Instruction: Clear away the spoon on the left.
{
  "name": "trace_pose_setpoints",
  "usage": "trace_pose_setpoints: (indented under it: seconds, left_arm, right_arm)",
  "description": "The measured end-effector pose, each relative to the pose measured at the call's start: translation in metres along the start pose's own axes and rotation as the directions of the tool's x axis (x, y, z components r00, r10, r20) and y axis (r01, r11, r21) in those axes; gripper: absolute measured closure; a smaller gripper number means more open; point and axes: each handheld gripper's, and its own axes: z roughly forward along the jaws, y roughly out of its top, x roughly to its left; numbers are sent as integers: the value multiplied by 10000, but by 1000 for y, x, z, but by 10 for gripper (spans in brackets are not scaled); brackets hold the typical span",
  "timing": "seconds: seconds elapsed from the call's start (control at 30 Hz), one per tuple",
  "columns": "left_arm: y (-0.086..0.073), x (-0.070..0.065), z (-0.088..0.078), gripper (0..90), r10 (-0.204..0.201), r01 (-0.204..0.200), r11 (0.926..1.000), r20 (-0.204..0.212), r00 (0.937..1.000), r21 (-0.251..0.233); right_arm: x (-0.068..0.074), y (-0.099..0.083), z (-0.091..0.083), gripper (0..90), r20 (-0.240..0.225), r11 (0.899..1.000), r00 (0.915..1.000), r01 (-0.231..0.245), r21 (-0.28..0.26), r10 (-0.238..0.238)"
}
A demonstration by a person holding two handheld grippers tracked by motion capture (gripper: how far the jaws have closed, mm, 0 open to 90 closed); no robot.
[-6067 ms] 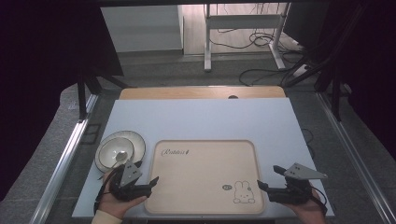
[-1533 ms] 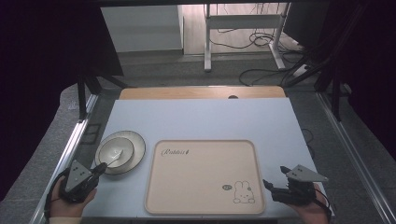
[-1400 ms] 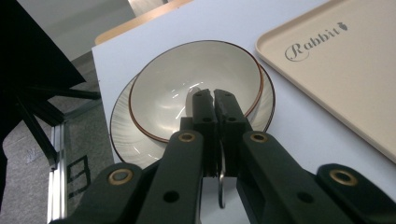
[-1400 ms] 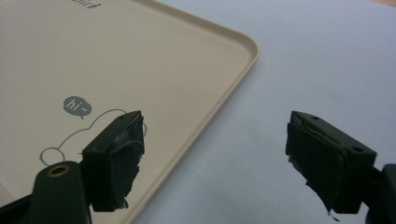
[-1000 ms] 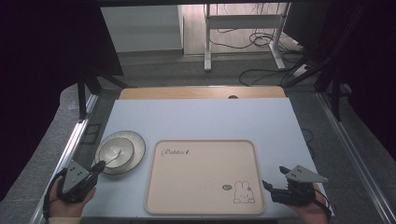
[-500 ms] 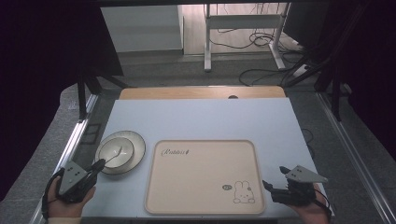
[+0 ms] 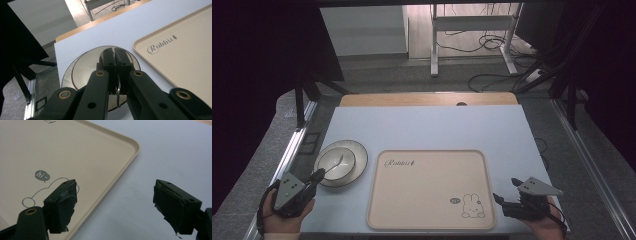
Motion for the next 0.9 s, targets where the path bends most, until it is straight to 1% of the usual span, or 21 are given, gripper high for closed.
trace_pose_setpoints:
  seconds: [0.2, 0.4, 0.7, 0.9]
  left_arm:
    - [6, -5, -3, 897, 123, -122, 9997, 33, 9999, -211]
    - [16, -12, -7, 896, 336, -328, 9981, 152, 9993, -528]
    - [23, -18, -10, 896, 449, -419, 9960, 360, 9983, -794]
    - [26, -22, -12, 896, 566, -526, 9941, 403, 9976, -948]
  right_arm:
    - [0, 0, -1, 199, 27, 10000, 10000, 0, 49, 0]
    - [0, 0, 0, 199, 27, 10000, 10000, -8, 87, 8]
    - [0, -1, 0, 199, 31, 10000, 10000, 13, 94, -13]
    - [0, -1, 0, 199, 36, 9999, 10000, 30, 103, -30]
